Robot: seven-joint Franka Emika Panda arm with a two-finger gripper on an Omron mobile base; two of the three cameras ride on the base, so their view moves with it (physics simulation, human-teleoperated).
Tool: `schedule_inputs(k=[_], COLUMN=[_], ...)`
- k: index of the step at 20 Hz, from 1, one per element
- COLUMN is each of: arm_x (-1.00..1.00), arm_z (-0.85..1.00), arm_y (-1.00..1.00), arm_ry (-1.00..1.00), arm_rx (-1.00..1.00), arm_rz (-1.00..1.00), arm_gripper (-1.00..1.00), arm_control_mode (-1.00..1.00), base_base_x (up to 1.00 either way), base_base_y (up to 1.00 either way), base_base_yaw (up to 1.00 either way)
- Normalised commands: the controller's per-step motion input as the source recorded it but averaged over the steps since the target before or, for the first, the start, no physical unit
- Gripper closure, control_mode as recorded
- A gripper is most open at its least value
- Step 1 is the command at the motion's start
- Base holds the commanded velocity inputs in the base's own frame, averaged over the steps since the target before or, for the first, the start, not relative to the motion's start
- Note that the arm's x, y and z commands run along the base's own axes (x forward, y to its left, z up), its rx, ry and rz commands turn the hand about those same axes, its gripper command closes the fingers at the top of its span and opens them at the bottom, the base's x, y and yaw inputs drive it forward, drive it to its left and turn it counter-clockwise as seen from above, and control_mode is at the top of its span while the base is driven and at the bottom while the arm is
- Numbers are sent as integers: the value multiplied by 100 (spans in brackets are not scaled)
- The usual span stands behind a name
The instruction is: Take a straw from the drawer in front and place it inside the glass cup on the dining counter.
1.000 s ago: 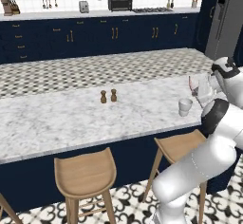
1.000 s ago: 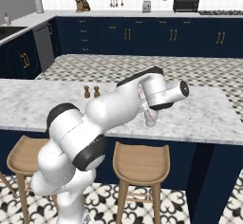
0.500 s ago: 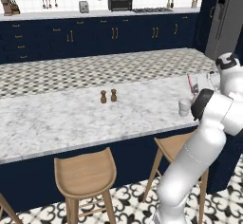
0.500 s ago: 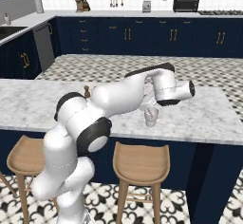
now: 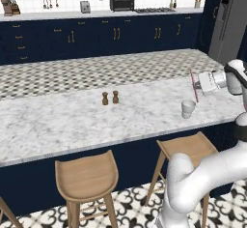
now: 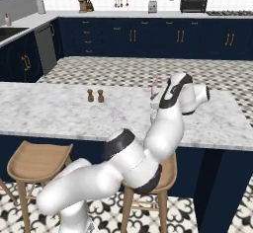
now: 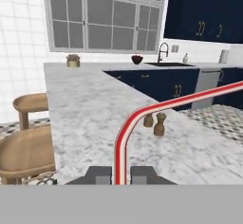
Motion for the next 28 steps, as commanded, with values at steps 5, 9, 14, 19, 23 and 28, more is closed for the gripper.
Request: schedule_inputs(k=[5,9,14,19,23,28], arm_x=[55,45,21,0,0,2], arm_z=[1,-29,-38,-38,-24,-23], arm_y=[1,10,8,21,28,19], arm_ry=[10,4,0,0,0,0], arm_rx=[10,4,2,0,0,0], arm_rz=[0,0,0,0,0,0], arm_gripper=[100,100,100,100,100,100], arm_control_mode=[-100,-100,-100,-100,-100,-100], base_base_x=[0,0,0,0,0,0], base_base_y=[0,0,0,0,0,0], base_base_yaw=[0,0,0,0,0,0])
